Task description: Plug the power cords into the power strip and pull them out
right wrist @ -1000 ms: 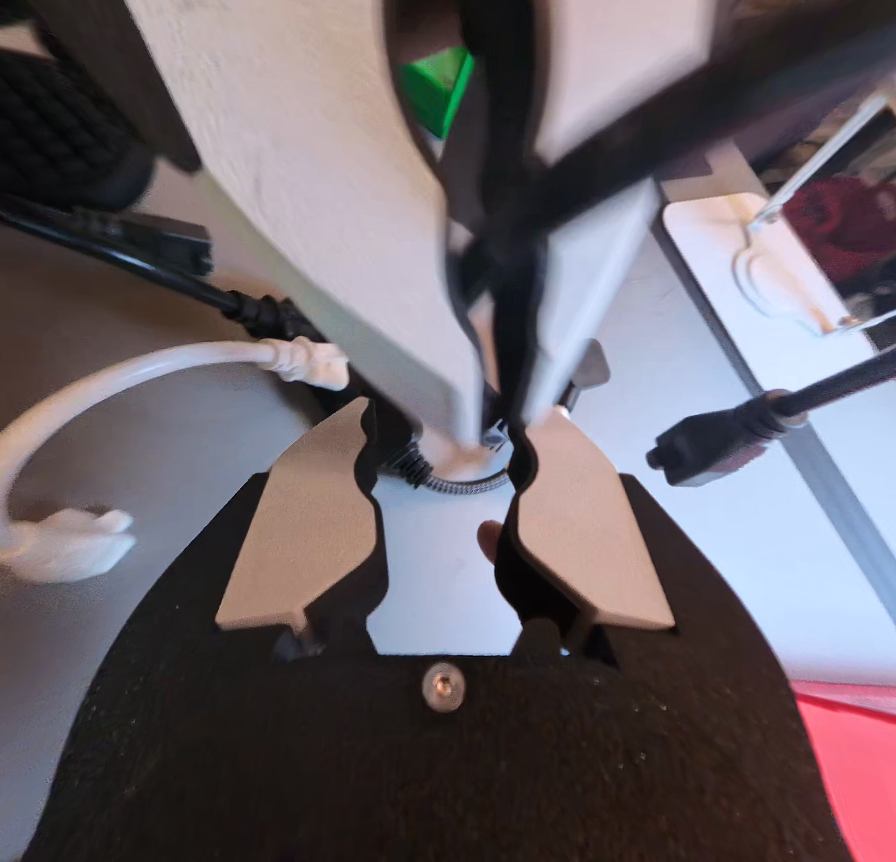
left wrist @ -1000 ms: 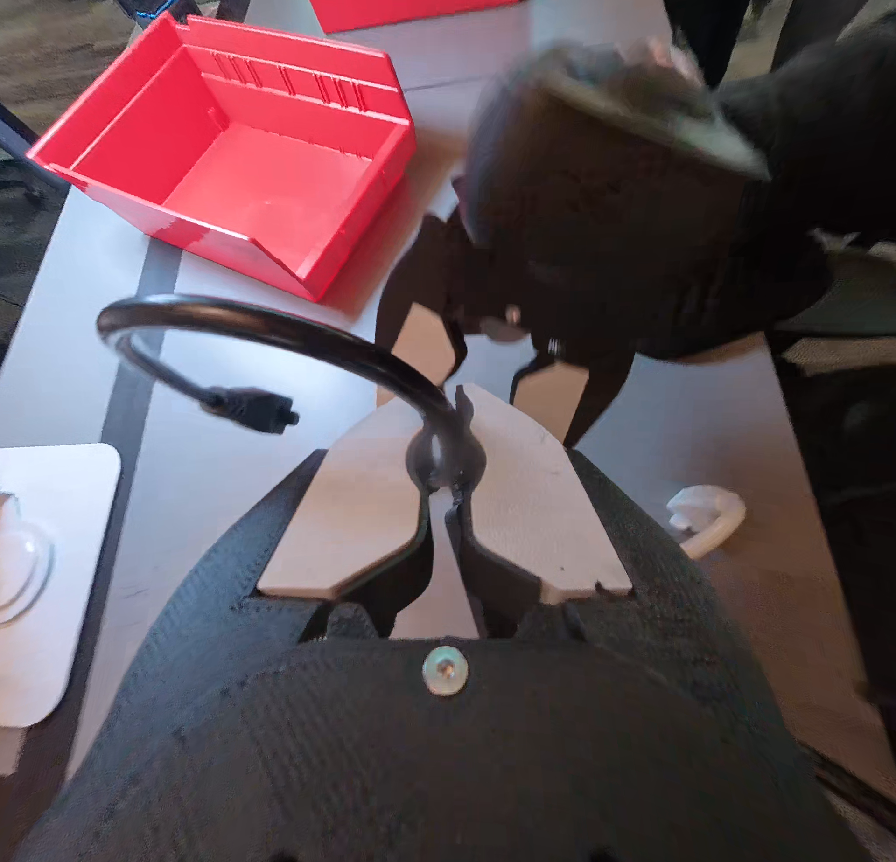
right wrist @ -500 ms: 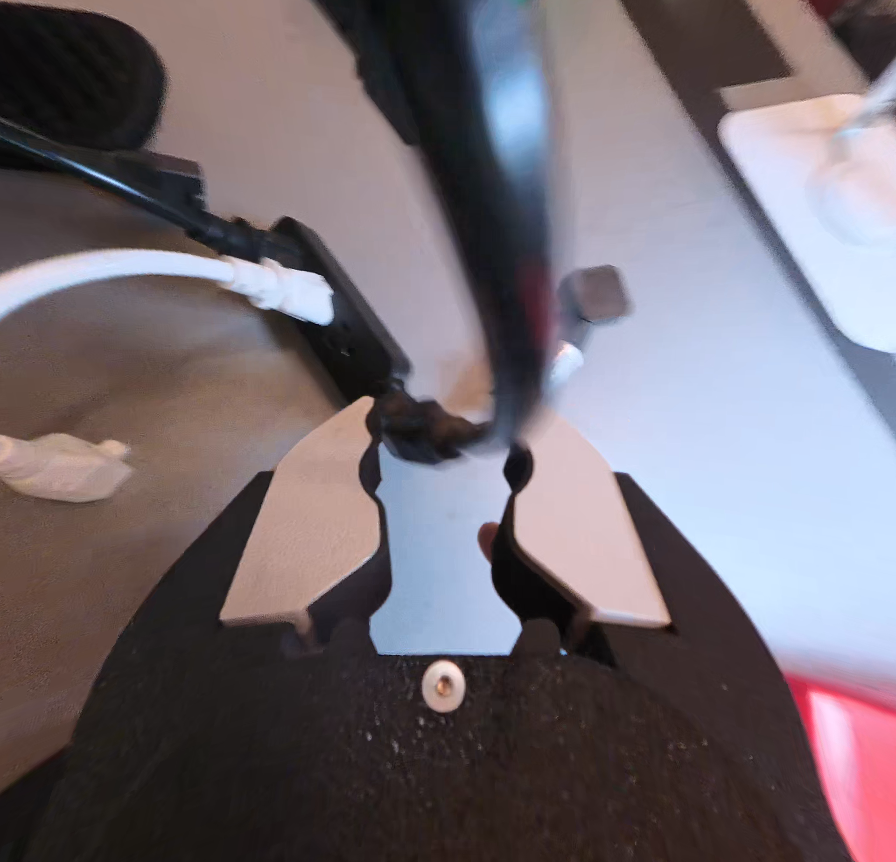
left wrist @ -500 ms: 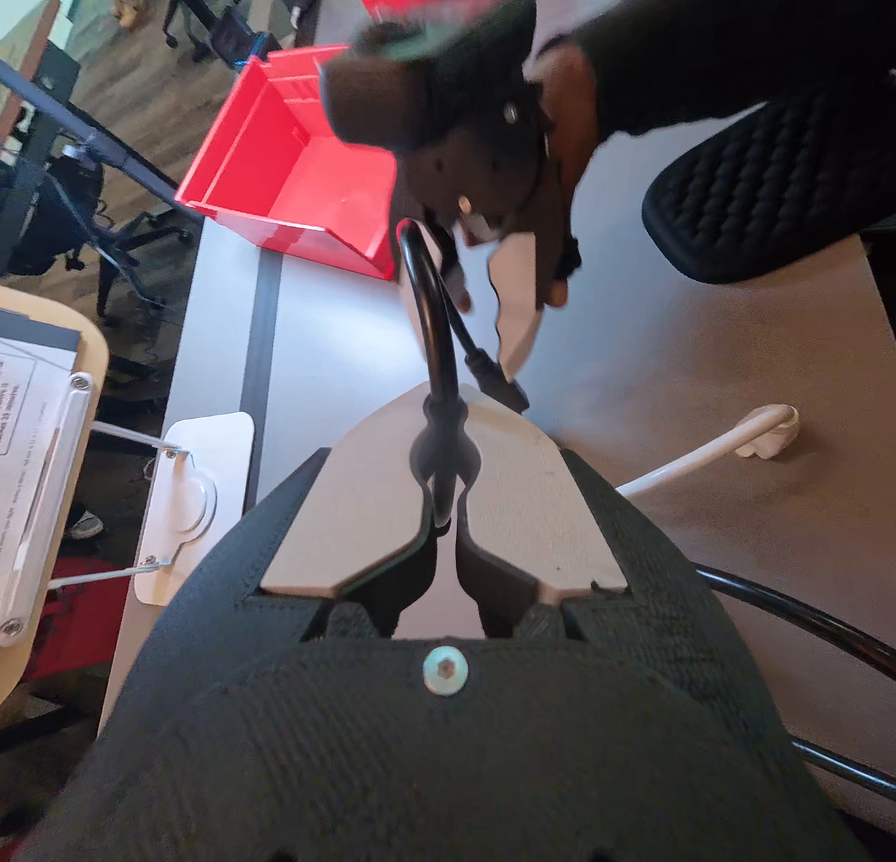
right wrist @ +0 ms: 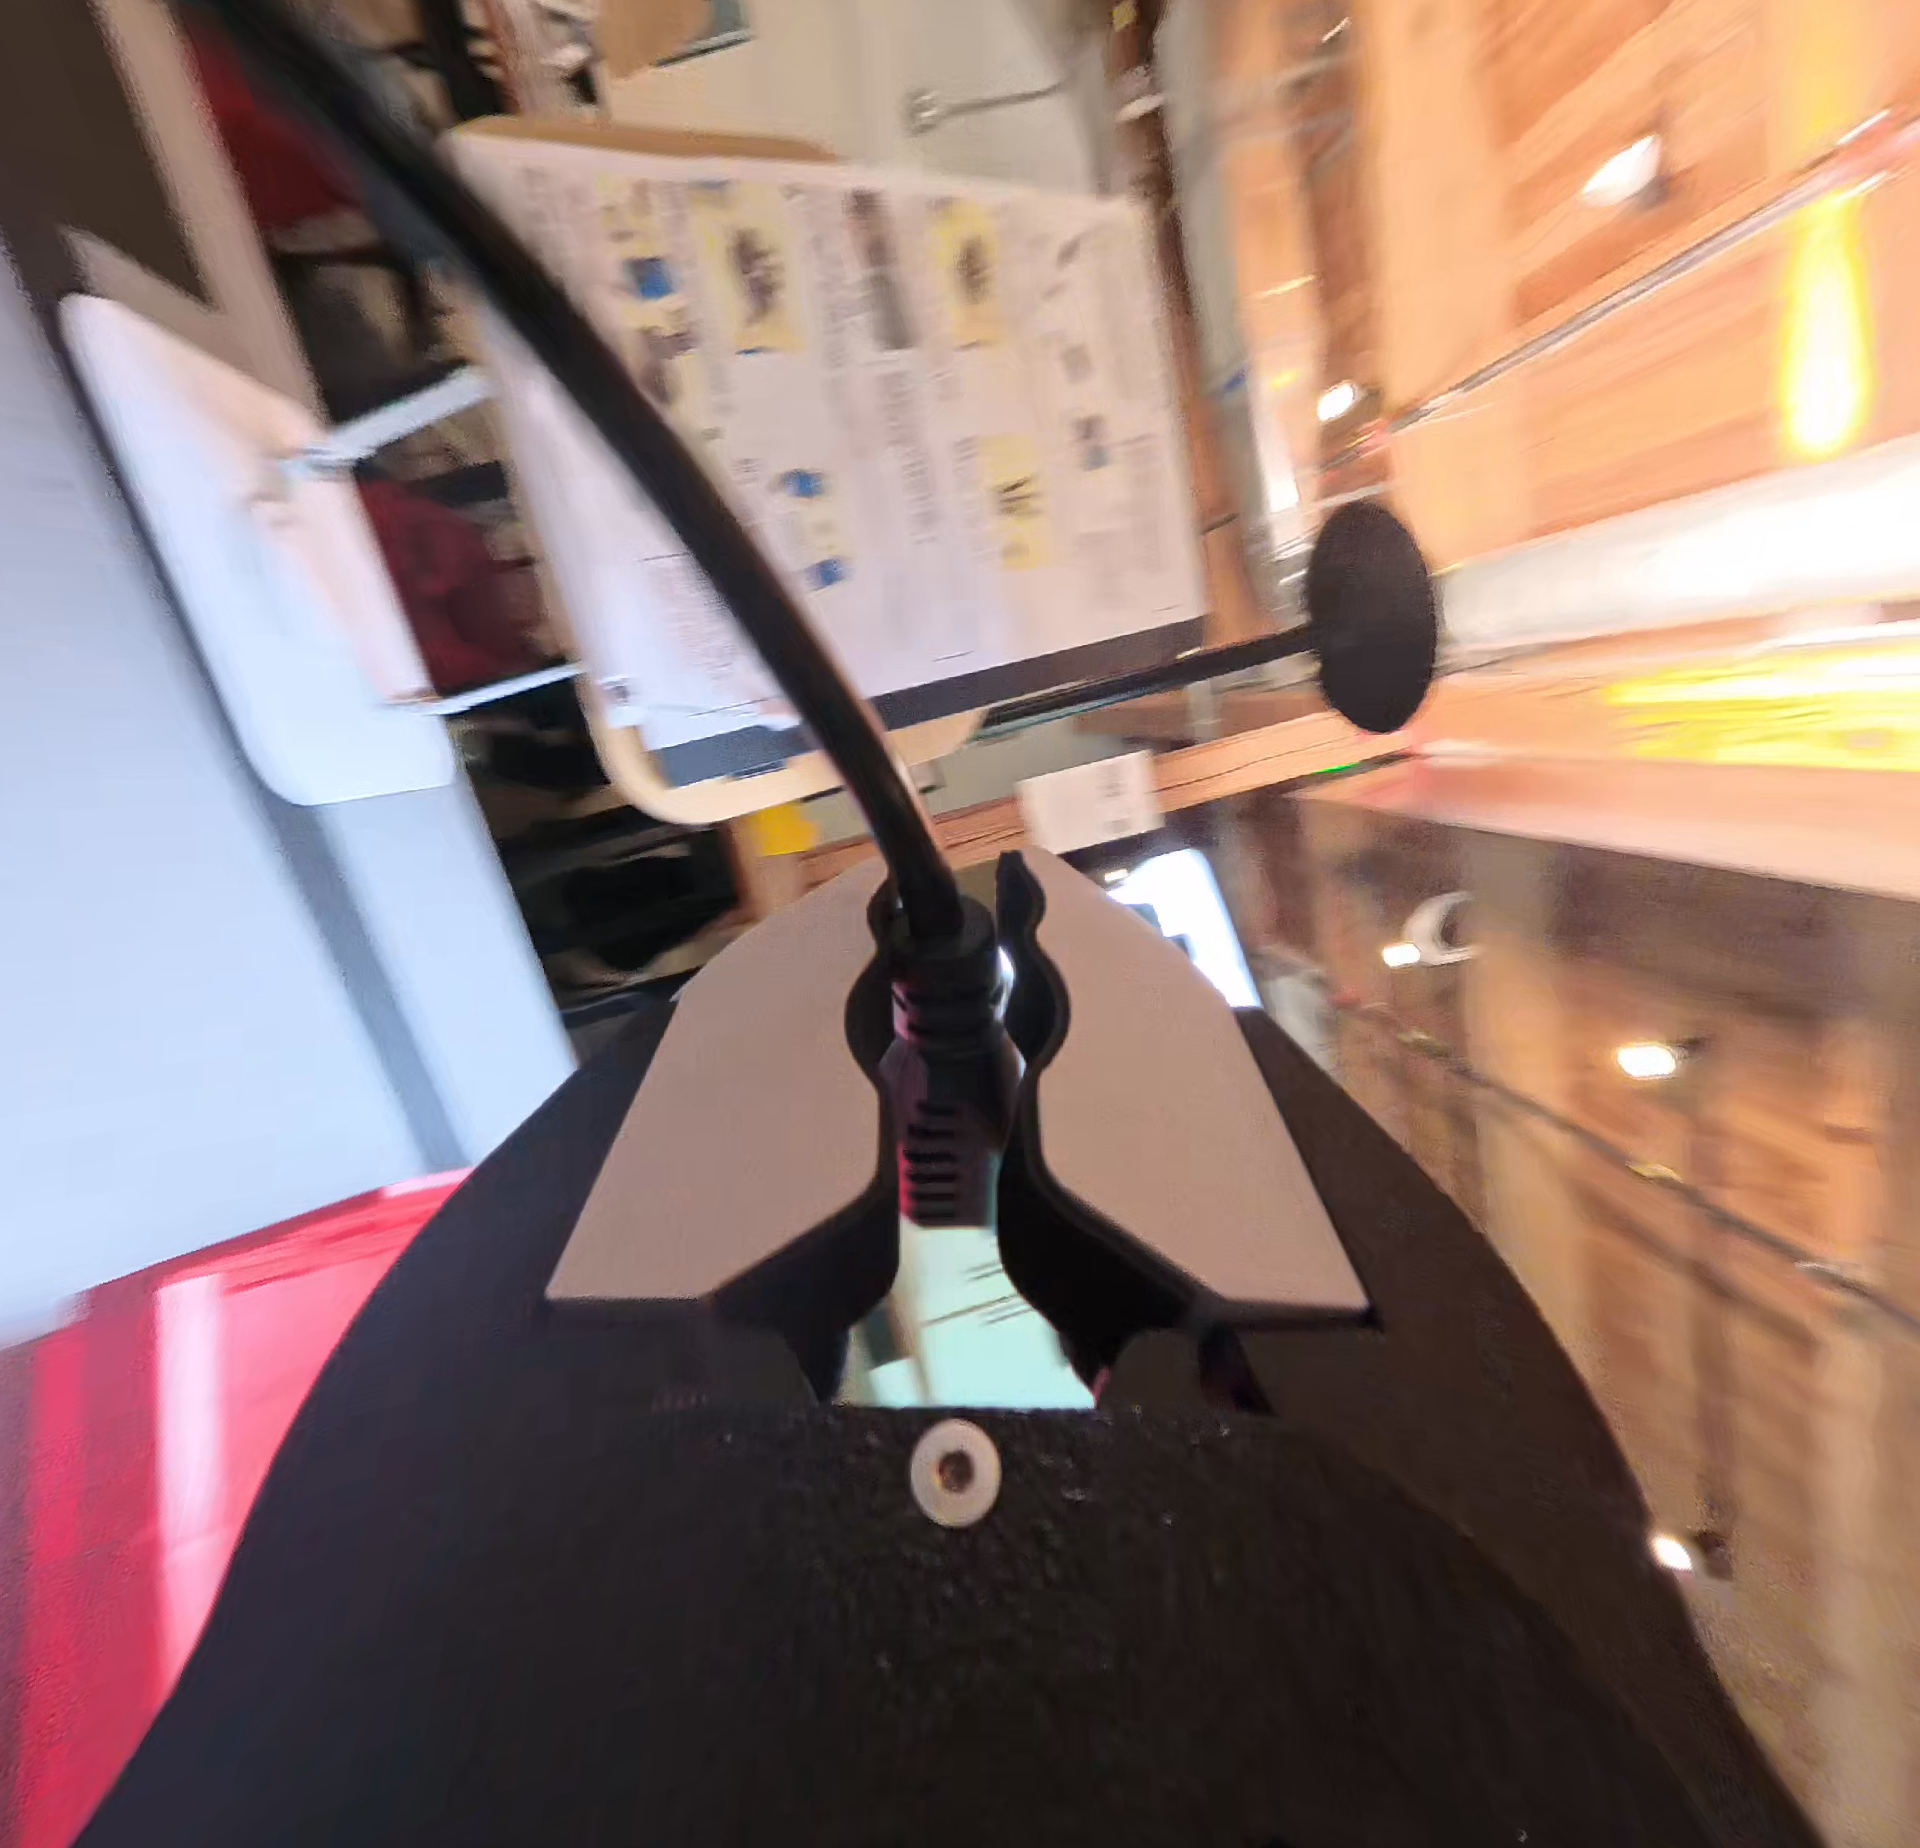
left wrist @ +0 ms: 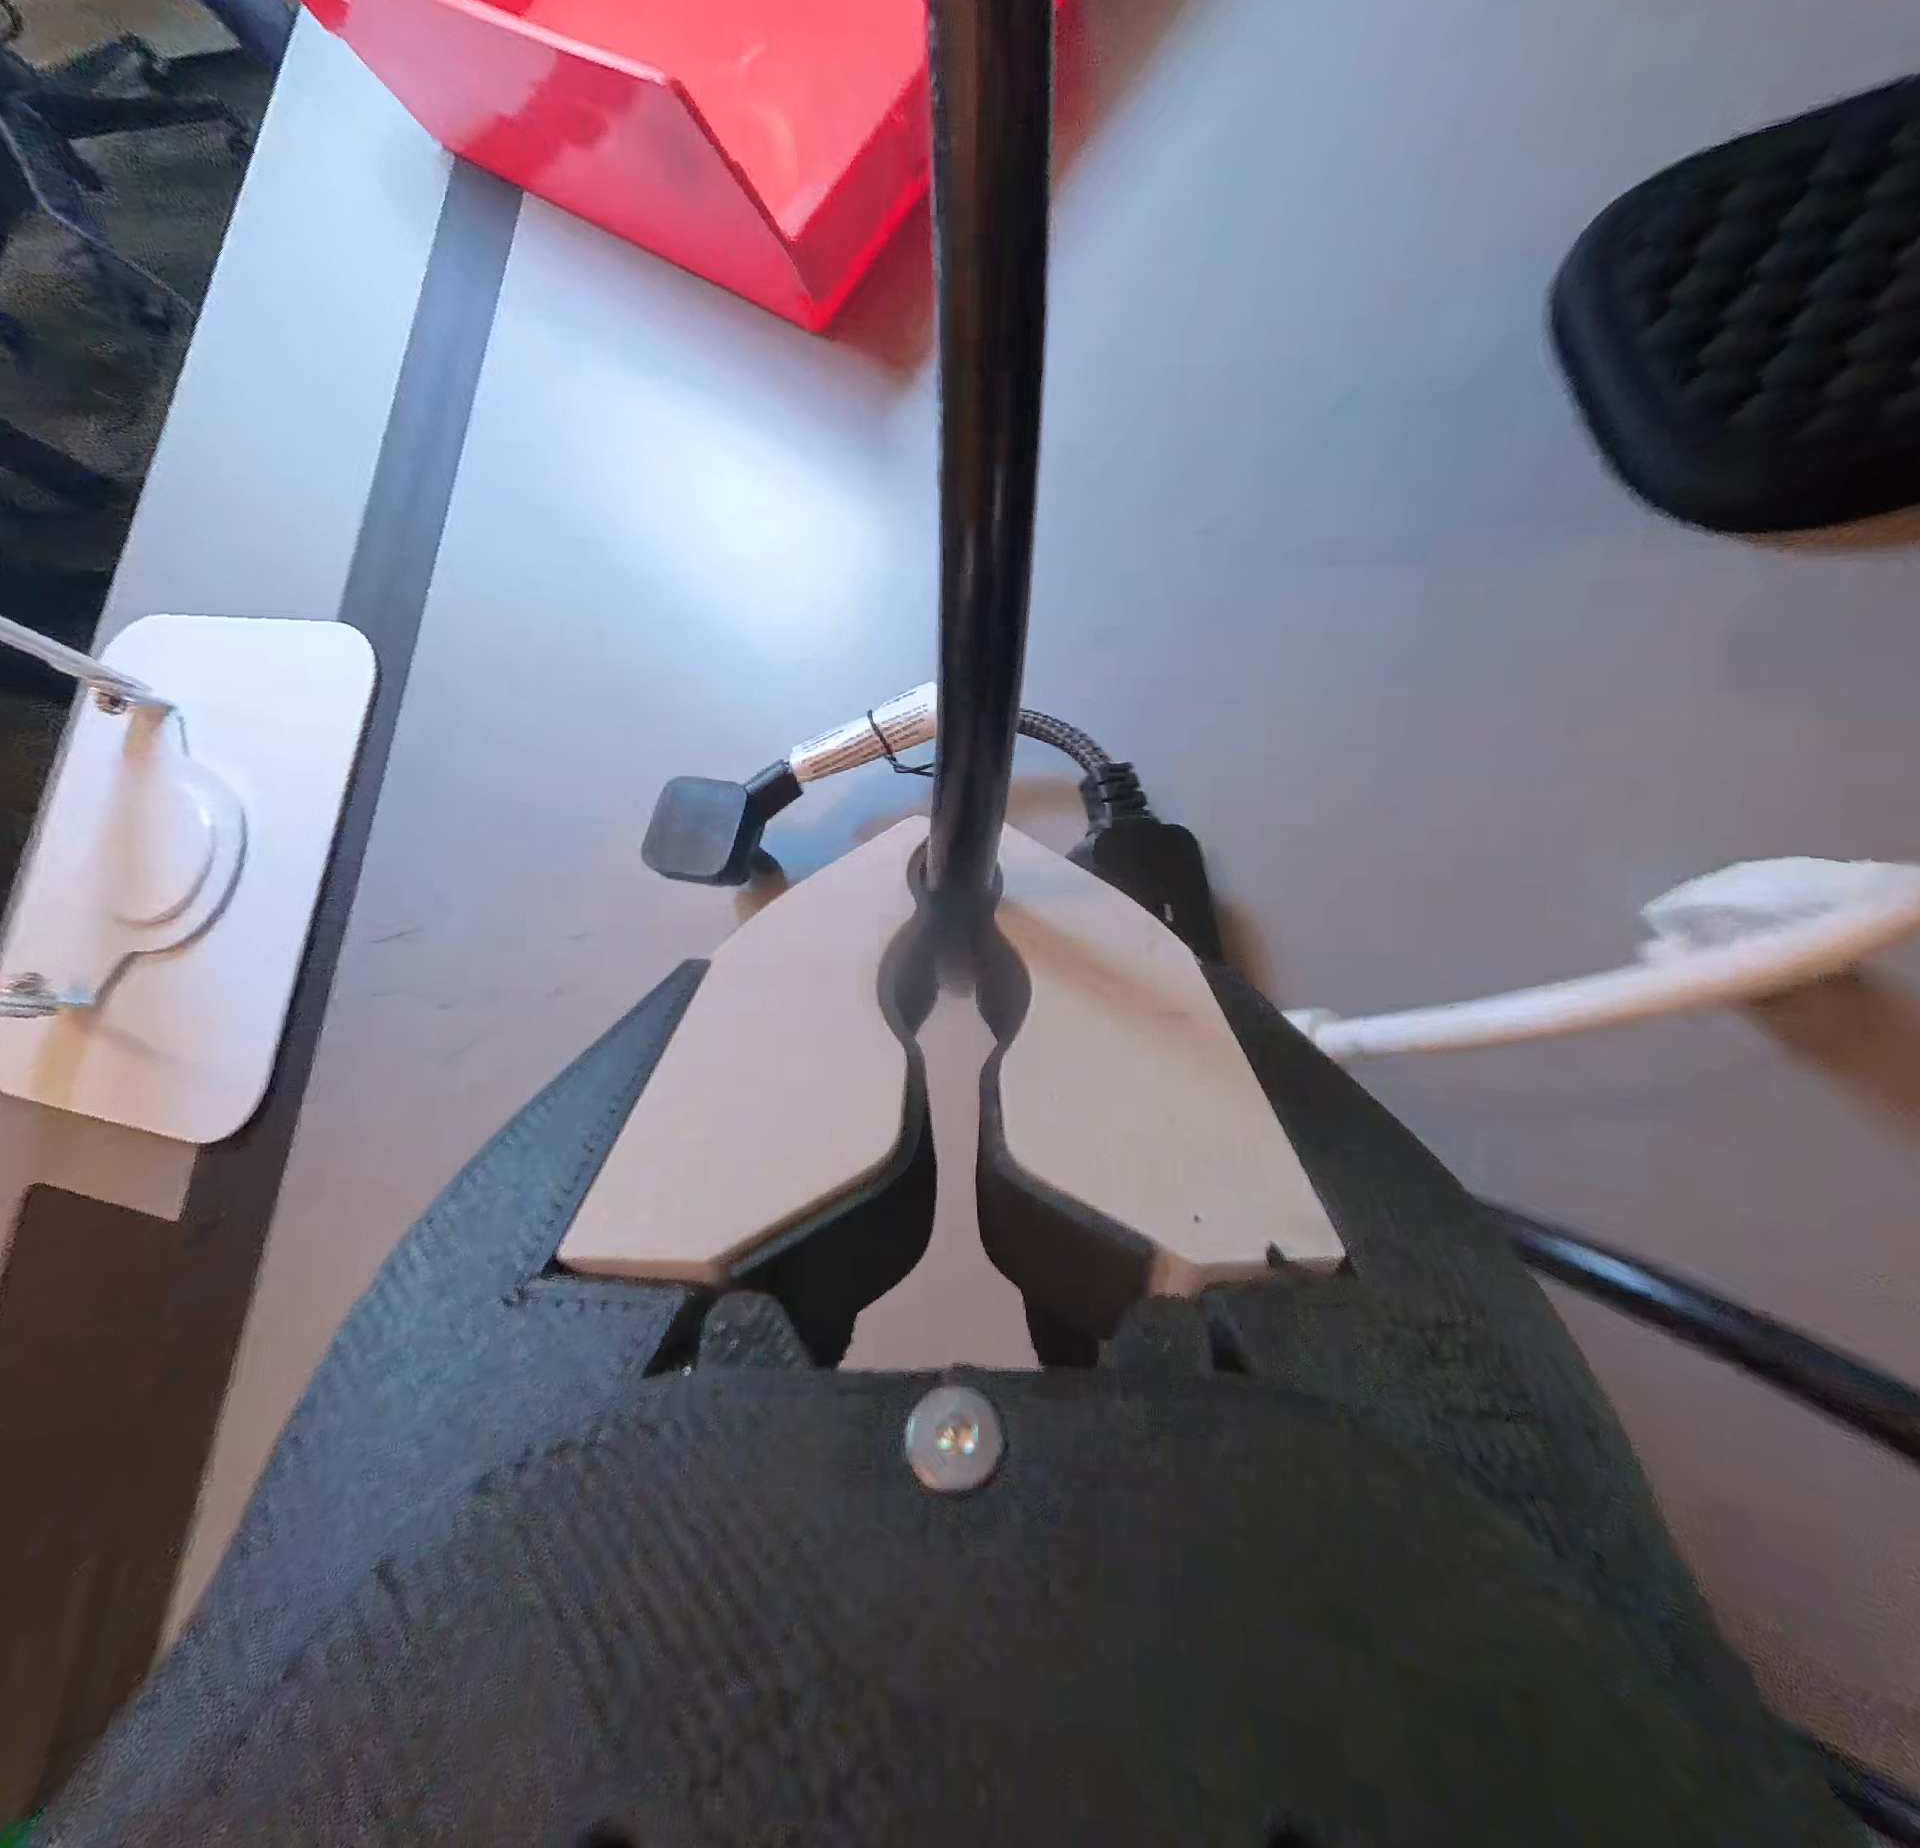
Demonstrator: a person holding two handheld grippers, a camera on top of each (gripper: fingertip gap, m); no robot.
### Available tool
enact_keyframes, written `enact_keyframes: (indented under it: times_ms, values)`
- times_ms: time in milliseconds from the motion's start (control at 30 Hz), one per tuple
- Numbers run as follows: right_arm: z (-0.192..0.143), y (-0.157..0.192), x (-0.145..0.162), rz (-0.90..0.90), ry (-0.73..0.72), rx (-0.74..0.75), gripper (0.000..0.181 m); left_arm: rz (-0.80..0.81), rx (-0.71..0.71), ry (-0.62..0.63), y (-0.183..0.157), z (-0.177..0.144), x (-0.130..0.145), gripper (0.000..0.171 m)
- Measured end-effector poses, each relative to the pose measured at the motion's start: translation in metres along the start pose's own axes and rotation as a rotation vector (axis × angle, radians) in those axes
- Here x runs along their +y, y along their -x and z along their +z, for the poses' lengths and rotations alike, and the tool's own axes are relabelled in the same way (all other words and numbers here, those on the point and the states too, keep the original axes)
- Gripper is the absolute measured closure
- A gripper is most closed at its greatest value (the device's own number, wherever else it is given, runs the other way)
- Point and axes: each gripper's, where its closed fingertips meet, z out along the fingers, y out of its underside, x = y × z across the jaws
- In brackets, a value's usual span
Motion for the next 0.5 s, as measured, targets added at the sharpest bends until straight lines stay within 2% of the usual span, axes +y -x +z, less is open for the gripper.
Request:
enact_keyframes:
  times_ms: [100, 167, 233, 400, 500]
  values:
    - [-0.005, -0.031, -0.019, -0.085, -0.032, 0.115, 0.166, 0.149, -0.097, 0.1, -0.011, 0.03, -0.007, 0.169]
    - [-0.012, -0.045, -0.027, -0.093, -0.056, 0.171, 0.169, 0.15, -0.145, 0.113, -0.007, 0.039, -0.018, 0.169]
    - [-0.021, -0.053, -0.023, -0.053, -0.033, 0.203, 0.168, 0.113, -0.207, 0.107, 0.012, 0.041, -0.025, 0.169]
    - [-0.051, -0.059, -0.021, 0.099, -0.013, 0.284, 0.16, 0.071, -0.361, 0.032, 0.05, 0.038, -0.044, 0.168]
    - [-0.077, -0.046, -0.029, 0.26, -0.035, 0.265, 0.148, 0.12, -0.59, -0.058, 0.083, 0.009, -0.057, 0.169]
